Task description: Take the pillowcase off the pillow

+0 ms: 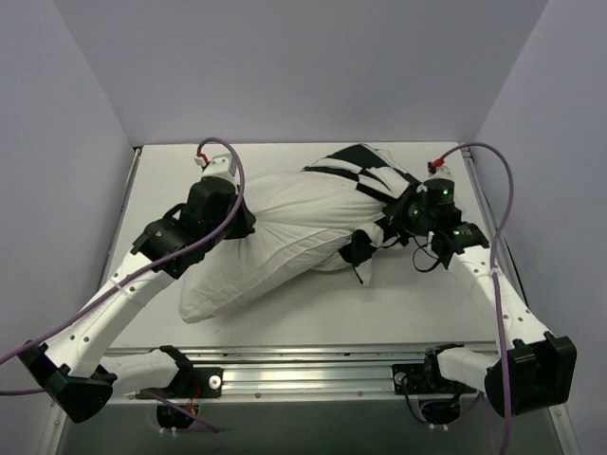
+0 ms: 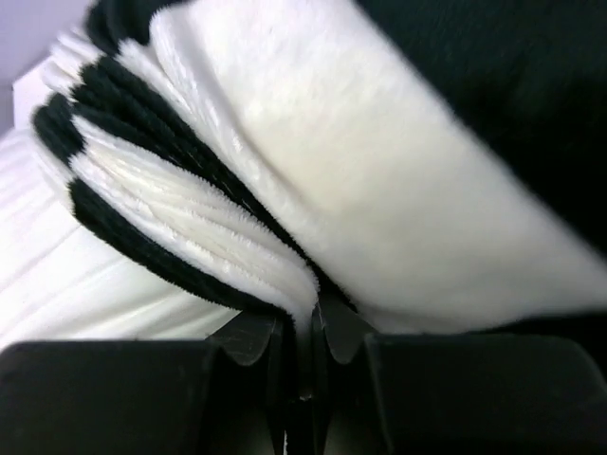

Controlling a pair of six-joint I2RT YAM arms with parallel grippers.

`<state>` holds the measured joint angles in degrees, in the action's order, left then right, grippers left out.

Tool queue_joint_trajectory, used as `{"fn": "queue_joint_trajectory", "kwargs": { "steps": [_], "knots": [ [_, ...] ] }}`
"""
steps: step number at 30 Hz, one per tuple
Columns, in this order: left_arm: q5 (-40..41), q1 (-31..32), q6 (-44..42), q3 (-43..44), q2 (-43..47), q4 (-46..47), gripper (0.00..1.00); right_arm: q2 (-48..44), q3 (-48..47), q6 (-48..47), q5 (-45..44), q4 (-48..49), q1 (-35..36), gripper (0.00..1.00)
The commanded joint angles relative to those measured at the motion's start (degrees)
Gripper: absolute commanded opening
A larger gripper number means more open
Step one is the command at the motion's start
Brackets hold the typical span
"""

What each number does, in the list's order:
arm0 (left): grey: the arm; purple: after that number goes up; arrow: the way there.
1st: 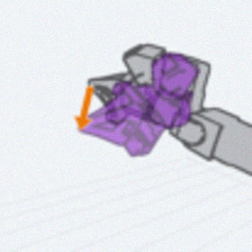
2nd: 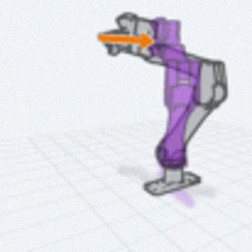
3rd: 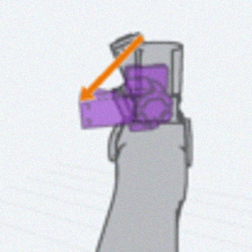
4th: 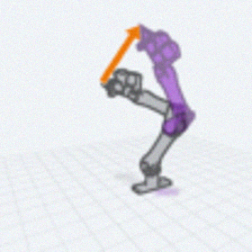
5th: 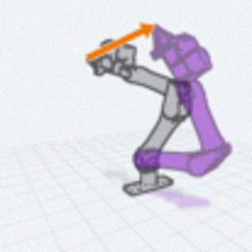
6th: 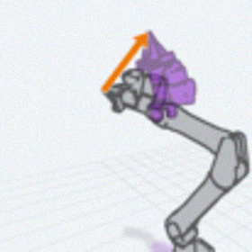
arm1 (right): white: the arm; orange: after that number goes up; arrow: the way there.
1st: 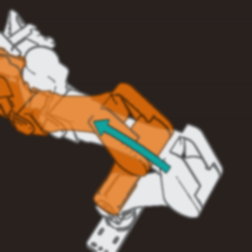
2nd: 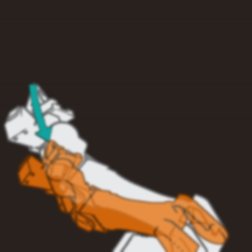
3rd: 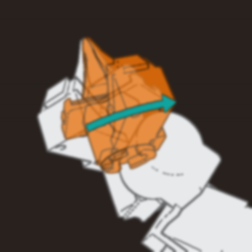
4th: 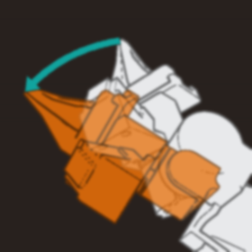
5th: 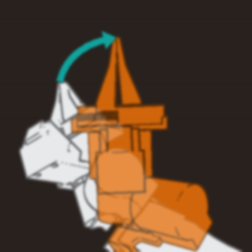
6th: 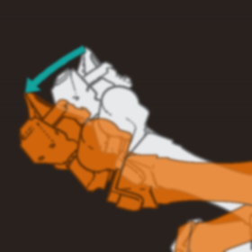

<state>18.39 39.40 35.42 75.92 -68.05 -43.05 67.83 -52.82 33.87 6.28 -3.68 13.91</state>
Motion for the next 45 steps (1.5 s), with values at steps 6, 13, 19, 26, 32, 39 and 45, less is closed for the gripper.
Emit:
{"fn": "queue_joint_trajectory", "kwargs": {
  "steps": [6, 13, 19, 26, 32, 39, 45],
  "knots": [
    [-4.6, -6.0, -4.7, 0.8, 15.0, -15.8, 0.03, -14.6, -3.6, -2.8, -2.1, -8.1, -11.5, 0.08],
    [-15.8, -5.8, 0.9, -3.0, 19.6, -15.7, 0.94, -21.0, -3.3, -8.9, 6.8, -16.5, -11.5, 0.66],
    [-16.8, -5.9, 0.4, 12.1, 6.9, -13.1, 0.94, -21.7, -9.1, -12.9, 10.9, -19.5, -11.4, 0.83],
    [-24.0, -4.1, -0.1, 22.6, -18.0, 1.3, 0.94, -20.4, -10.7, -14.7, 8.7, -20.1, -10.6, 0.85],
    [-21.4, 5.5, -5.0, 29.2, -33.0, 0.9, 0.94, -19.4, -7.9, -16.2, 11.2, -19.9, -10.0, 0.86],
    [-18.0, 8.4, 5.9, 1.0, -26.4, 8.6, 0.94, -17.6, -3.9, -16.6, 10.9, -21.7, -3.3, 0.86],
    [-12.9, 1.4, 6.7, -17.0, -15.2, 7.3, 0.94, -14.9, 6.0, -6.5, 7.7, -14.9, 13.9, 0.84]
  ]
}}
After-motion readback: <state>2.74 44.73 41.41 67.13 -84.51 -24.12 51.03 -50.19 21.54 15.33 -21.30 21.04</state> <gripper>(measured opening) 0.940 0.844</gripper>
